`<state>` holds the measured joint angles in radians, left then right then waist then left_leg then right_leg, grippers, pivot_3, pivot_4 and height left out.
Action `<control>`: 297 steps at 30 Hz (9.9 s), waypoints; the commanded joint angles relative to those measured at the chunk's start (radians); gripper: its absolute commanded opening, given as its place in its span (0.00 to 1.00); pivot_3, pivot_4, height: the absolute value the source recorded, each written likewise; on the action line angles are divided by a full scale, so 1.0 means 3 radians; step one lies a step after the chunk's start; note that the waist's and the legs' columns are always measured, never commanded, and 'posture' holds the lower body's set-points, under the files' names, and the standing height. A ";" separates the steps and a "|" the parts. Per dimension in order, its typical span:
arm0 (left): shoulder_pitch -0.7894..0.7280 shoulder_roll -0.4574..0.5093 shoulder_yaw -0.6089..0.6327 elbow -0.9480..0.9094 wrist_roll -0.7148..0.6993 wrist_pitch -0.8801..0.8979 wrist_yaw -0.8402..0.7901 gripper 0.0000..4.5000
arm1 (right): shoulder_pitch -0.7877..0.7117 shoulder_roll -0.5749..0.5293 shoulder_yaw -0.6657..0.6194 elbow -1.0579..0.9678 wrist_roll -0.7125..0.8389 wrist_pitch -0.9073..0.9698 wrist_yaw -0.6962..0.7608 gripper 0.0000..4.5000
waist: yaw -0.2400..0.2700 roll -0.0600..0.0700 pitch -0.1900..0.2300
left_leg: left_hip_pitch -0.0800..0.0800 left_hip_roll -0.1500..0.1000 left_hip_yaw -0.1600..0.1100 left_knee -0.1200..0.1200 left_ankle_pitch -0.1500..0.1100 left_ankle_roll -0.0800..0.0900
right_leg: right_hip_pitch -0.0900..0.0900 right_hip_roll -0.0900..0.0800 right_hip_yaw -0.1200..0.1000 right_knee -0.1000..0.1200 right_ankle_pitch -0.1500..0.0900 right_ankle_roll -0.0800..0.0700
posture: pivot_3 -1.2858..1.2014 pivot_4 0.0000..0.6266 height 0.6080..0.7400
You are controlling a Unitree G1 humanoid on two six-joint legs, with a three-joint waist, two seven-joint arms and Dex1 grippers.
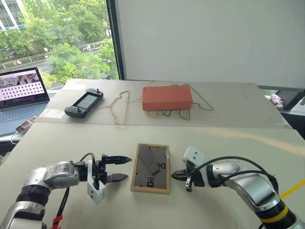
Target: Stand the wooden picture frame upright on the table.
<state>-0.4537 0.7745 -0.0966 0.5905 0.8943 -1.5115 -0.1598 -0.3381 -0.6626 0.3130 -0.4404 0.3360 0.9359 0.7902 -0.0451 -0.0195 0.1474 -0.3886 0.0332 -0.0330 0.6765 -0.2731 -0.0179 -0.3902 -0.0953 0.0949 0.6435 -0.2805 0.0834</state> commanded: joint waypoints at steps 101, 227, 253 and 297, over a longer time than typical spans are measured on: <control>-0.0363 0.0154 -0.1211 -0.0050 0.0665 0.0539 0.1645 0.26 | -0.0022 -0.0736 -0.0329 0.0691 -0.0930 -0.3112 0.0642 1.00 | -0.0010 0.0002 -0.0002 | -0.0032 -0.0004 -0.0005 -0.0001 0.0002 -0.0003 | -0.0046 -0.0033 -0.0089 0.0017 0.0007 -0.0012 | 0.52 0.24 1.00; -0.0166 -0.0158 -0.0788 -0.0083 -0.0478 0.0367 0.0548 0.27 | -0.1245 -0.0387 -0.0556 0.1316 0.0455 0.0153 0.1429 0.99 | -0.0047 0.0007 0.0000 | 0.0026 0.0000 0.0018 -0.0001 0.0003 -0.0005 | 0.0004 -0.0040 -0.0087 0.0016 0.0014 -0.0023 | 0.52 0.24 1.00; -0.0005 -0.0155 -0.0707 -0.0239 -0.0480 0.0374 0.0510 0.27 | -0.1967 0.0695 -0.0073 0.2594 0.0556 0.0605 0.1020 0.99 | -0.0050 0.0011 -0.0002 | -0.0015 -0.0005 0.0006 0.0004 0.0004 -0.0007 | -0.0050 -0.0043 -0.0103 0.0044 0.0015 -0.0025 | 0.52 0.24 1.00; -0.0073 -0.0179 -0.0725 -0.0113 -0.0410 0.0377 0.0544 0.27 | -0.0610 -0.0406 -0.0439 0.1329 -0.0279 -0.2023 0.0925 0.99 | -0.0051 0.0010 -0.0002 | -0.0016 -0.0004 0.0006 0.0002 0.0004 -0.0006 | -0.0049 -0.0043 -0.0103 0.0040 0.0015 -0.0025 | 0.52 0.24 1.00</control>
<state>-0.4743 0.7102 -0.3269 0.5533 0.7752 -1.3948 -0.0078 -0.5547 -0.7670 0.1827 0.0323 0.3224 0.5479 1.0420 -0.0605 -0.0165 0.1468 -0.3934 0.0321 -0.0312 0.6764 -0.2721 -0.0196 -0.4050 -0.1082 0.0639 0.6550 -0.2761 0.0760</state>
